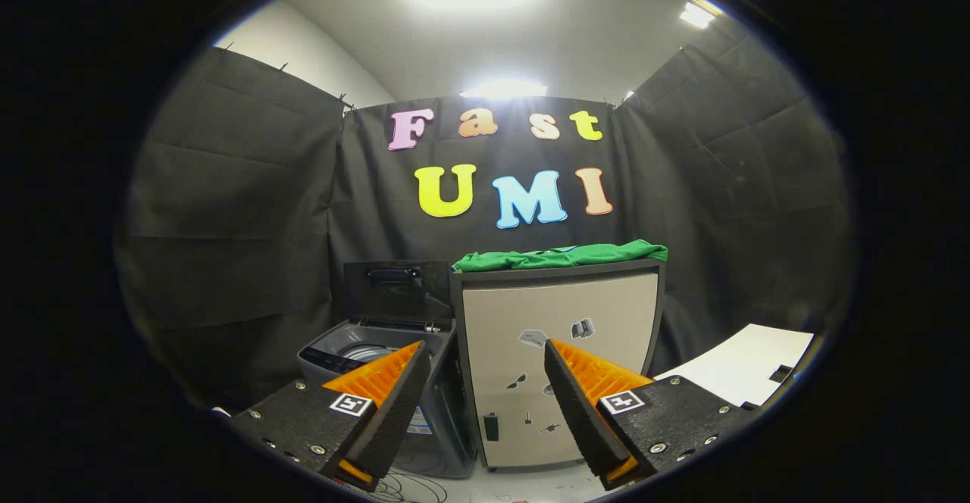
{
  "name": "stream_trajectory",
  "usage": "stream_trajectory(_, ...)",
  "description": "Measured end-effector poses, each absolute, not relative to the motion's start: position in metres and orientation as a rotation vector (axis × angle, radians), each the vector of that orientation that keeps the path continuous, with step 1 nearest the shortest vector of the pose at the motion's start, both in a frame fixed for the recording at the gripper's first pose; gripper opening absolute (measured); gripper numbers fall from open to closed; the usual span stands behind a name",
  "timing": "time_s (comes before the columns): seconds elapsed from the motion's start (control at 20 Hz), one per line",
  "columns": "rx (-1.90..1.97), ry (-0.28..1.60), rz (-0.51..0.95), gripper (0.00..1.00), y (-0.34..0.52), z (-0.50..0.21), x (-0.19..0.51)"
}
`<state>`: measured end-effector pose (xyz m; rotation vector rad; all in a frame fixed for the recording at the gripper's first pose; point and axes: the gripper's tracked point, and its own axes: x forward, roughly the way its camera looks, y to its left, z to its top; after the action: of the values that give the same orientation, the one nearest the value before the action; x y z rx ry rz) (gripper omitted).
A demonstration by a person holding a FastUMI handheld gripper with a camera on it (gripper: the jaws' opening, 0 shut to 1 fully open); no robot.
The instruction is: Put the clothes into the washing machine and then close the washing machine lid.
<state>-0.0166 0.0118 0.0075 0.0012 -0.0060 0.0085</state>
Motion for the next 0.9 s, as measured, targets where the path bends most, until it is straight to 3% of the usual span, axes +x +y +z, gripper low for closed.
stream_trajectory(0.5, 0.002, -0.016, 0.028, 0.93, 0.023, 0.035, 0.001)
stream_trajectory(0.9, -0.026, -0.047, -0.006, 0.93, -0.004, 0.084, 0.067)
